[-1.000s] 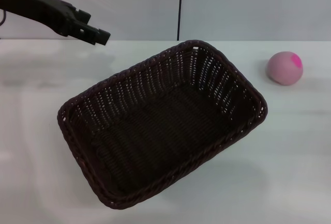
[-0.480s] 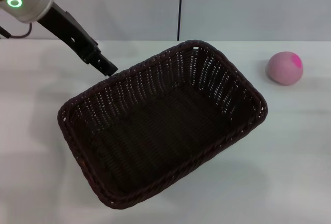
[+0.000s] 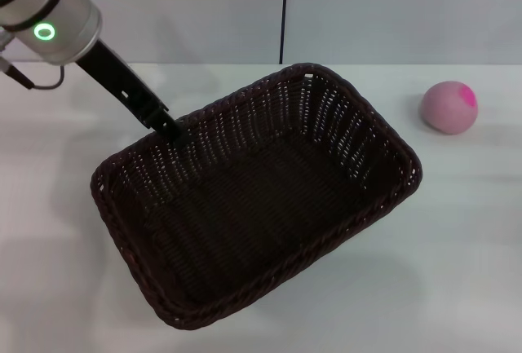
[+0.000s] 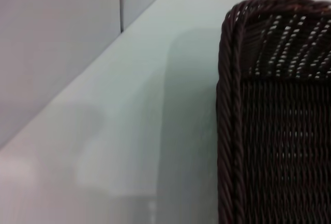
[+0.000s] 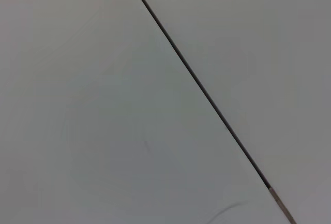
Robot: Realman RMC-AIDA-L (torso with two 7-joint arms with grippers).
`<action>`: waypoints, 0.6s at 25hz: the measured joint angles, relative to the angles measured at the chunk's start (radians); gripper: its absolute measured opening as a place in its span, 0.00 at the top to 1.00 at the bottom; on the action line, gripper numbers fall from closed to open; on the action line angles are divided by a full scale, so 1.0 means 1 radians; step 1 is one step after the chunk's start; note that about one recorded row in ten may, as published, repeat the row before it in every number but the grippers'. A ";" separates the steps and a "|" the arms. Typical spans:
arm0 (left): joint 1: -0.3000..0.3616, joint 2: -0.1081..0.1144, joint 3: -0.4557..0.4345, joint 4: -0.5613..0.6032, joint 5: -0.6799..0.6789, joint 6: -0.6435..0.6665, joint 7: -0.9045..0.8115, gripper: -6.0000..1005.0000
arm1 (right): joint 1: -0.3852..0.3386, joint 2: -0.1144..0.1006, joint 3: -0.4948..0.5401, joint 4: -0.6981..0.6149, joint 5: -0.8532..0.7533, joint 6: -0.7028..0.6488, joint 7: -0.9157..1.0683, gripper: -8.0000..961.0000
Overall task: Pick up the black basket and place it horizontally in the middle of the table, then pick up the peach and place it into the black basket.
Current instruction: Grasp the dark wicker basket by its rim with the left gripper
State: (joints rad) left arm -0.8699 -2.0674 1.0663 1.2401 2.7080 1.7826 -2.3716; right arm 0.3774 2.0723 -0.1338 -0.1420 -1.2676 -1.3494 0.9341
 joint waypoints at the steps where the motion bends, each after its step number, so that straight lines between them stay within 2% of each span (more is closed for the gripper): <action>1: 0.000 0.000 0.000 0.000 0.000 0.000 0.000 0.20 | 0.000 0.000 0.000 0.000 0.000 0.001 0.000 0.48; 2: 0.003 0.000 0.000 -0.043 0.001 -0.022 -0.005 0.20 | 0.000 0.000 0.000 0.000 0.000 0.002 -0.001 0.48; 4: 0.003 0.000 0.000 -0.043 0.001 -0.022 -0.005 0.20 | 0.000 0.000 0.000 -0.001 0.001 0.007 -0.001 0.48; 6: 0.010 0.000 0.001 -0.112 -0.004 -0.060 -0.001 0.21 | 0.000 0.000 0.000 -0.001 0.001 0.010 -0.001 0.48; 15: 0.018 0.000 0.001 -0.185 -0.011 -0.129 0.007 0.25 | 0.001 0.000 0.002 -0.003 0.001 0.010 0.000 0.48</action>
State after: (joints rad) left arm -0.8515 -2.0678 1.0677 1.0550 2.6974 1.6537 -2.3649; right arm 0.3788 2.0724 -0.1321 -0.1454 -1.2668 -1.3391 0.9341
